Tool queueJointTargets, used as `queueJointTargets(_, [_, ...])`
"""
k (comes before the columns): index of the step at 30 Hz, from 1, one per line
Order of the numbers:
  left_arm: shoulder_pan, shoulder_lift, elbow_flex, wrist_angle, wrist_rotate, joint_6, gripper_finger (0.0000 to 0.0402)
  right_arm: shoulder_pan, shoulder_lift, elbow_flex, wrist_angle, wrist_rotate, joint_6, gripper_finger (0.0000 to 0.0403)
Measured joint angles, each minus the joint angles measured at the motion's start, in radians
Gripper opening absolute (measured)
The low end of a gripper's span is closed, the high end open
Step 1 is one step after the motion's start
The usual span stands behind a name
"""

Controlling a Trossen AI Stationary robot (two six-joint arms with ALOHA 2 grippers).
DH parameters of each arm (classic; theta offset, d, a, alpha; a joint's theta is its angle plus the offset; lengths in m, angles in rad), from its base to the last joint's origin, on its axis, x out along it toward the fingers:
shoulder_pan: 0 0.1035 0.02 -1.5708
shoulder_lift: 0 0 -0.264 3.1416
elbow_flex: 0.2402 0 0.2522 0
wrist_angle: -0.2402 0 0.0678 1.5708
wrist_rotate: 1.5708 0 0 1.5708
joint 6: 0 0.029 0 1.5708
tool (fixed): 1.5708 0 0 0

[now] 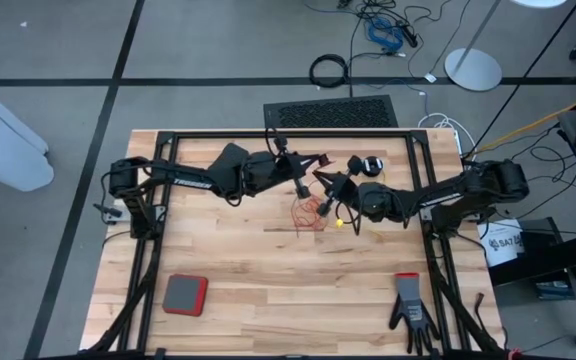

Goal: Coil cords
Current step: Coil the red wire on the spool

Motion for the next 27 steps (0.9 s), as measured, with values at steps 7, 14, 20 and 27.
queueJointTargets(7, [0.022,0.001,0.000,0.037,0.037,-0.109,0.0000,0.001,0.078,0.001,0.139,0.083,-0.105,0.0000])
queueJointTargets(14, [0.048,0.002,0.000,0.052,0.080,-0.185,0.0000,0.004,0.091,0.001,0.159,0.134,-0.170,0.0000])
queueJointTargets(20, [0.076,0.000,0.000,0.061,0.140,-0.259,0.0000,0.003,0.091,0.001,0.161,0.134,-0.212,0.0006])
queueJointTargets(27, [0.102,-0.007,0.003,0.096,0.176,-0.326,0.0000,0.004,0.093,-0.002,0.148,0.130,-0.241,0.0024])
